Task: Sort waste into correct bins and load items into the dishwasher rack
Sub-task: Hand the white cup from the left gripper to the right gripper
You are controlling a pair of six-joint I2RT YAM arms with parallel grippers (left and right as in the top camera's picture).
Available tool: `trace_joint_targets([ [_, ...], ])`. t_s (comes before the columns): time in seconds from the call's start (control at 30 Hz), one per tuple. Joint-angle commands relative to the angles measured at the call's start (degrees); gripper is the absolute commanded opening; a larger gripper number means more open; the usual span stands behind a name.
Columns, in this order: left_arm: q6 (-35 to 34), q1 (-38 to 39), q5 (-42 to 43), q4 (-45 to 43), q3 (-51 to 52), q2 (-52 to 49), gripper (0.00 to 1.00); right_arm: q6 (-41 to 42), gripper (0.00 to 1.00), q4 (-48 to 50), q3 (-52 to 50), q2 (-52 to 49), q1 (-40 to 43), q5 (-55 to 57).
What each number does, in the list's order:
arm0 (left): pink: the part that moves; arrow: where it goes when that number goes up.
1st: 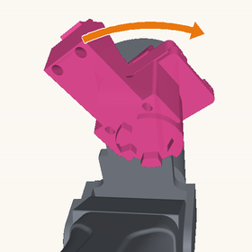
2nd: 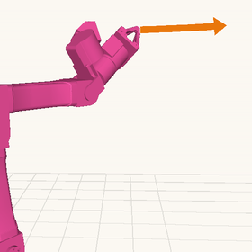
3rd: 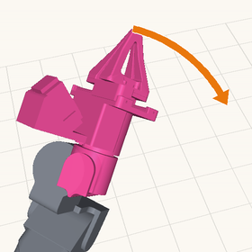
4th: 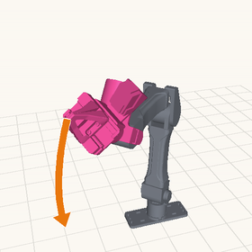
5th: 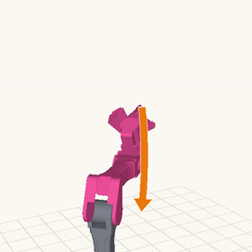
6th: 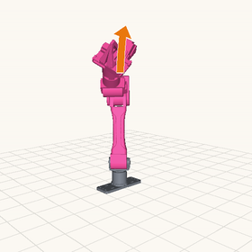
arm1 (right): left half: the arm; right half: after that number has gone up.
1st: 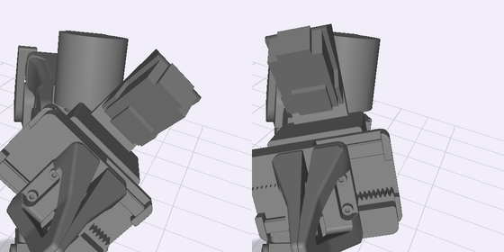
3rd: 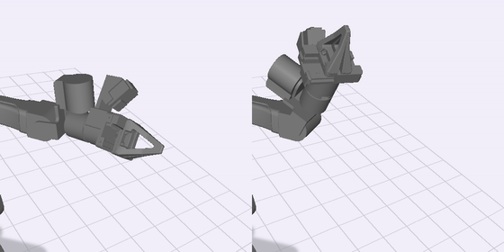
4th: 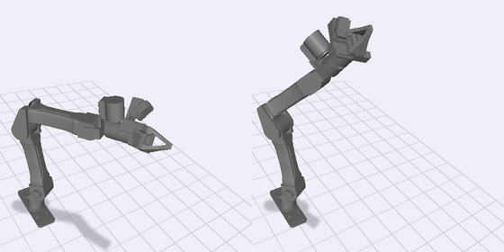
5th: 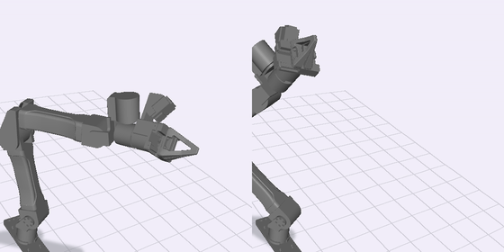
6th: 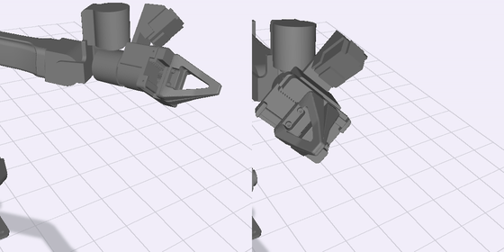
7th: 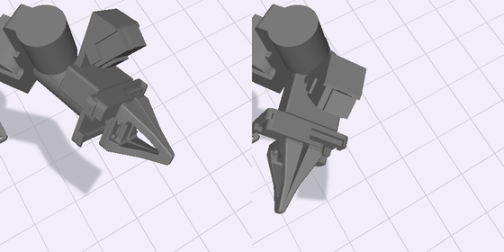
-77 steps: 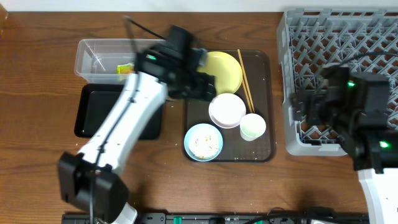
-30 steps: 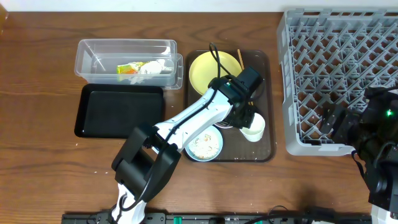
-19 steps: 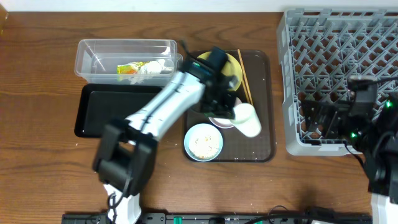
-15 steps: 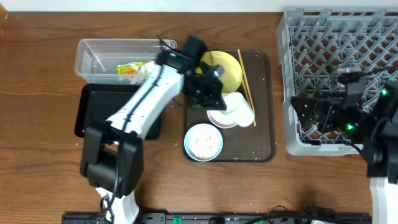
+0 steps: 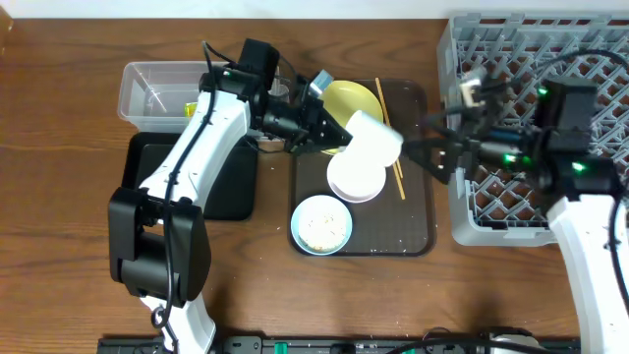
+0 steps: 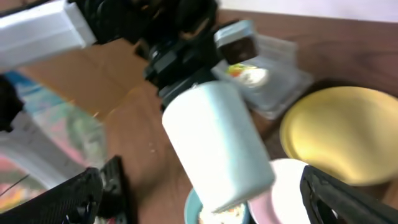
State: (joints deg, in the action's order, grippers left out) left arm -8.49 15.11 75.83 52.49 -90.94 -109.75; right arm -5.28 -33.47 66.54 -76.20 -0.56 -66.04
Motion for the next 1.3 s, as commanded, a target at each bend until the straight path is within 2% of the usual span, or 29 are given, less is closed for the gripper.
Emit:
trace_joint_targets([
  [0.0,1.36,-0.33,9.29,-0.96,-1.55,0.90,0.06,-0.52,0.96,2.25,0.72,-2.38,-2.86,-3.61],
  [0.23,1.16,-0.33,10.23,-0.96,-1.55,0.90,0.06,2.01,0.91,6.71,0.72,-6.51,-5.14,-1.40],
  [0.4,1.16,-0.33,10.75,-0.98,-1.55,0.90,0.06,2.03,0.85,6.71,0.72,-7.45,-5.31,-1.53],
  [0.57,1.16,-0.33,10.73,-1.86,-1.55,0.90,0.06,2.01,0.83,6.93,0.72,-7.45,-6.95,-1.73],
  [0.73,1.18,-0.33,10.73,-2.27,-1.55,0.90,0.06,2.01,0.75,6.93,0.72,-7.45,-7.67,-1.73],
  [0.87,1.16,-0.33,10.73,-2.27,-1.55,0.90,0.06,2.01,0.63,6.95,0.72,-7.45,-7.67,-1.73],
  [0.97,1.18,-0.33,10.71,-2.27,-1.55,0.90,0.07,2.01,0.59,6.97,0.72,-7.45,-7.67,-1.73],
  [1.03,1.18,-0.33,10.49,-2.27,-1.55,0.90,0.11,2.03,0.58,6.95,0.72,-7.45,-7.65,-1.73],
  [1.17,1.18,-0.33,10.05,-2.38,-1.55,0.90,0.28,2.03,0.55,7.13,0.74,-7.43,-7.54,-1.66],
  [1.27,1.16,-0.37,10.08,-3.54,-1.55,0.90,0.34,4.09,0.52,7.13,0.74,-7.15,-6.34,0.11],
])
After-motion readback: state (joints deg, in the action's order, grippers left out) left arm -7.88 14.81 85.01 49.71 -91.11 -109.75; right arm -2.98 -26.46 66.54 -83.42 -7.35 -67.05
